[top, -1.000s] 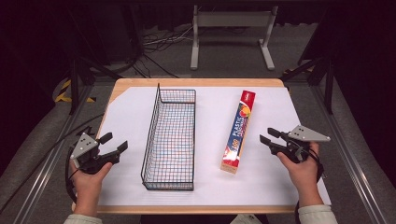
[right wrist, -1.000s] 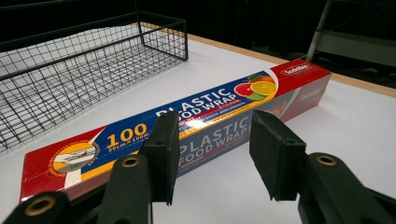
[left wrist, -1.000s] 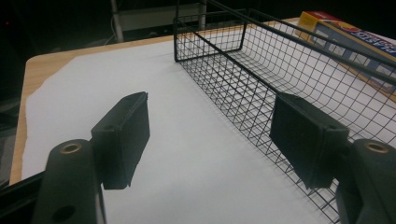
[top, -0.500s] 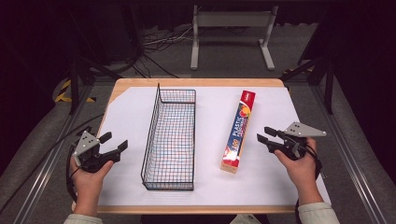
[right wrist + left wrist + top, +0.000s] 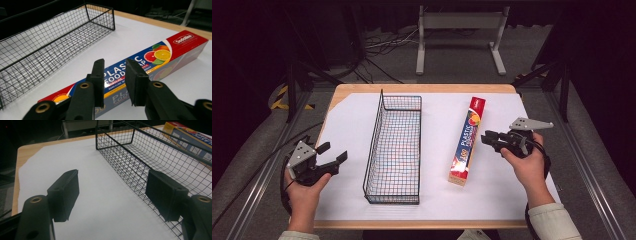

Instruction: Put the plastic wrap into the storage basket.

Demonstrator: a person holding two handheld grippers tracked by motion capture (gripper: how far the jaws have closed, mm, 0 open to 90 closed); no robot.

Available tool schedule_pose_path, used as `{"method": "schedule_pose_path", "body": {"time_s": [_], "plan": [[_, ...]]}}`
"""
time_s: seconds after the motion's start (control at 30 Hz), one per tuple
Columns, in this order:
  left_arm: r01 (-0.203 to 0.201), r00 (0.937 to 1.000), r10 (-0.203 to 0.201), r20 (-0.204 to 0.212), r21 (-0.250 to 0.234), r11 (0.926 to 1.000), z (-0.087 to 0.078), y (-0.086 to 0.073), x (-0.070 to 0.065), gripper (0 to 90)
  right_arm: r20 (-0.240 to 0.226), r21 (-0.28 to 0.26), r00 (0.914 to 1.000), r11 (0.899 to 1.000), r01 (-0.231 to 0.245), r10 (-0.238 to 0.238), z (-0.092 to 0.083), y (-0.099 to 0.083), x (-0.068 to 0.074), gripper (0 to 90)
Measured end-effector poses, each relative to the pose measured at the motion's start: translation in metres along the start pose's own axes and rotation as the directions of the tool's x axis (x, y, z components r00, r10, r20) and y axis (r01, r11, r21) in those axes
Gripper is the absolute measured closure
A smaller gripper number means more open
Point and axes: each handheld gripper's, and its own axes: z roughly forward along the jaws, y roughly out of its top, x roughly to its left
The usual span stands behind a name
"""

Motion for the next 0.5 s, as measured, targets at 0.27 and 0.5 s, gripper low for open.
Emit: {"method": "schedule_pose_path", "body": {"time_s": [0.27,0.5], "plan": [[0.011,0.9999,-0.011,0.003,0.002,0.9999,-0.001,0.0,0.001,27.5,-0.044,0.041,0.999,0.999,0.005,-0.003,0.006,0.019,0.005,81.9],[0.015,0.9999,-0.015,0.007,0.002,0.9999,-0.003,0.0,0.002,27.4,-0.098,0.116,0.9951,0.993,0.017,-0.005,0.013,0.03,0.01,90.0]]}}
